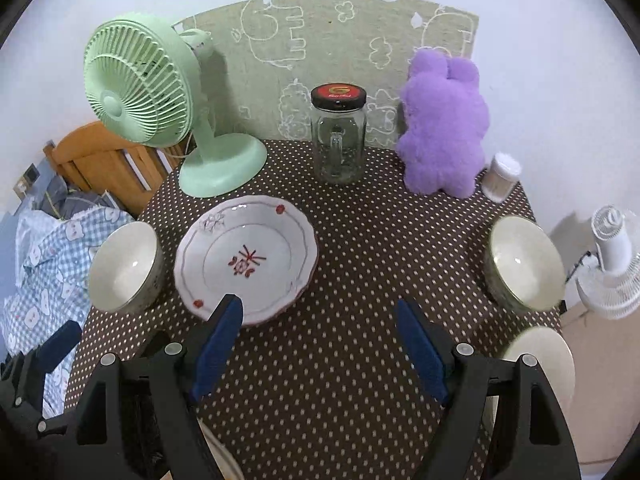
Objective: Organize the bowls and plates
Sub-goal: 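Move the left gripper to the white plate with red pattern, then grasp the rim of the red-patterned white plate with the left gripper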
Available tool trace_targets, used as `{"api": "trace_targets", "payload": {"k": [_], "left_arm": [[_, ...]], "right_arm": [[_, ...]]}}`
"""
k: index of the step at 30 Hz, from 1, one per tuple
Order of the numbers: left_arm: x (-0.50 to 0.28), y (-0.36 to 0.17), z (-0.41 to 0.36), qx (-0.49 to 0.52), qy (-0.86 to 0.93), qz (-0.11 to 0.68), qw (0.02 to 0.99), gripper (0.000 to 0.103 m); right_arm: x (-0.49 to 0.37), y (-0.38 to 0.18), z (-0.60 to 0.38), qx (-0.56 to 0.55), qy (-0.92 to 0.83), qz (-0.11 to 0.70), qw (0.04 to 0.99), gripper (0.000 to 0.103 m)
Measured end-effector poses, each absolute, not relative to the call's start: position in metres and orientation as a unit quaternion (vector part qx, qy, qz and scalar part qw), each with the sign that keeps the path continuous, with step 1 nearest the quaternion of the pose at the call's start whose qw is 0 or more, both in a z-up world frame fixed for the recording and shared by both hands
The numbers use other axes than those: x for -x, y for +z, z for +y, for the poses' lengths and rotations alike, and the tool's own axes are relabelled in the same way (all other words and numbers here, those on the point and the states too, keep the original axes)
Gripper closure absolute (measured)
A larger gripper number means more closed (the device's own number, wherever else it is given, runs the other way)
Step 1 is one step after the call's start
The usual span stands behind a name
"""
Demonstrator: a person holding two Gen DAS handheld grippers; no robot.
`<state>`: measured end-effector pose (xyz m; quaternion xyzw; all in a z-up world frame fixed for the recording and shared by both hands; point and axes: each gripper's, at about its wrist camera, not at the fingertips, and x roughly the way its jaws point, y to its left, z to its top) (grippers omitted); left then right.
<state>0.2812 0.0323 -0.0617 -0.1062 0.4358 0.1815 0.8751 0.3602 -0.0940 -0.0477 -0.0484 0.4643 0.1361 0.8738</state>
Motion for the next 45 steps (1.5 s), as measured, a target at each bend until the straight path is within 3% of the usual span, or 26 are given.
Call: {"api": "trace_targets", "payload": {"k": [22,24,27,32,45], "left_arm": [[-0.35,-0.136,0.044,0.127,0.21,0.485,0.839,0.027],[-0.352,-0.141,0.045,0.126,0.21,0.489,0.837,0.027],[-0.355,-0.147,0.047,0.123,0.212,0.495,0.833,0.027],[-0.358,-0.156,0.047,0.118,0.208,0.506,0.829,0.028],[-0.355,-0.156,0.023,0.081,0.169,0.518,0.834,0.027]], "right_arm": [[-0.443,-0.137,-0.067,0.043,0.145,0.511,0.846,0.026],[-0.446,-0.142,-0.064,0.044,0.148,0.515,0.844,0.029],[-0.451,-0.154,-0.056,0.043,0.155,0.525,0.836,0.041],[-0.455,-0.171,-0.048,0.042,0.16,0.547,0.82,0.07],[-0.436,-0.162,-0.071,0.041,0.137,0.552,0.822,0.072]]}}
